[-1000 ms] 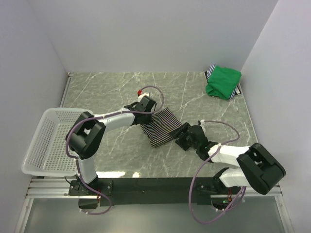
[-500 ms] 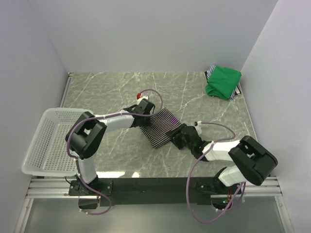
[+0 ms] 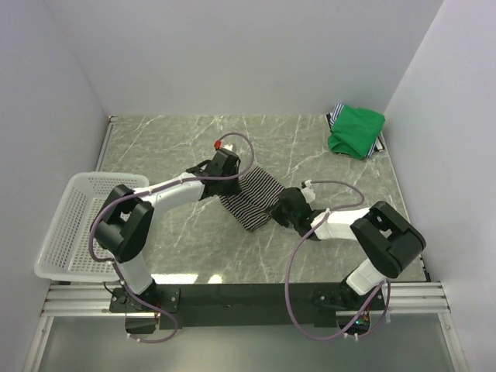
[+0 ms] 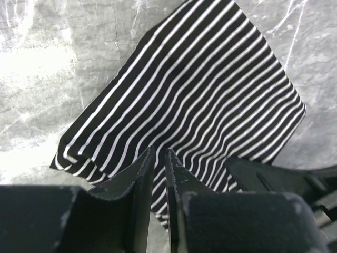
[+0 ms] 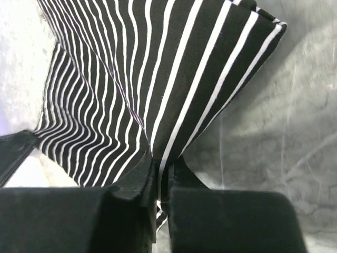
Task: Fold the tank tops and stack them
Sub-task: Neatly place the folded tank top to the corner
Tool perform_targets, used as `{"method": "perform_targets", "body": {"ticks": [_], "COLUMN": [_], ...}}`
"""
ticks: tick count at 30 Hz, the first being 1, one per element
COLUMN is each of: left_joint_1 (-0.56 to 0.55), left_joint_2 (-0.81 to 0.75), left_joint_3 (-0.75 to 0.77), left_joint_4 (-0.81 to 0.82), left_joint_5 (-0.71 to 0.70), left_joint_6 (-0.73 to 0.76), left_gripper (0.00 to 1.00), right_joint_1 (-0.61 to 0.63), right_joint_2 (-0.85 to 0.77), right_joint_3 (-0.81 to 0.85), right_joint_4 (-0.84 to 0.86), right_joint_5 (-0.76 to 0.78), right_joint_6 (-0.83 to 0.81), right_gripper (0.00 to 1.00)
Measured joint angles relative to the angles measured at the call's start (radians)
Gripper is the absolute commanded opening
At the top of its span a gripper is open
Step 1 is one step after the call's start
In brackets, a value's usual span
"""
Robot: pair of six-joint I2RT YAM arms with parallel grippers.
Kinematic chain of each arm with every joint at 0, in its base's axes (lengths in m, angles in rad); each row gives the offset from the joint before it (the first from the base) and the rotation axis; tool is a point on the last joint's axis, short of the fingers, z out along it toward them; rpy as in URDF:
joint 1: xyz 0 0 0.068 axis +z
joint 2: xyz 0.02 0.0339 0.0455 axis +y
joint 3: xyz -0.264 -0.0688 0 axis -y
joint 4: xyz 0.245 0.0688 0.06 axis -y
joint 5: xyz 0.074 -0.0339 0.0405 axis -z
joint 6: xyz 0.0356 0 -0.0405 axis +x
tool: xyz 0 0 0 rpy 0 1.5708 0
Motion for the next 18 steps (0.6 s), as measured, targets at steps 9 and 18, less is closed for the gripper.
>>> {"method": "perform_targets", "body": {"ticks": [9, 18], "left_joint_1": [0.033, 0.046], "left_joint_2": [-0.178, -0.435], "left_joint_3": [0.085, 0.096], "left_joint_4": [-0.127, -0.153], "left_joint_5": [0.021, 0.021], "left_joint_6": [0.013, 0.046], "left_gripper": [0.24, 0.26], "right_joint_1": [-0.065, -0.202], "right_joint_2": [0.113, 0.446], "right_joint_3": [0.375, 0.996], "right_joint_4": [-0.411, -0.761], "right_joint_5": [0.066, 0.177], "right_joint_6": [-0.324, -0.792], "right_gripper": [0.0, 0.0]}}
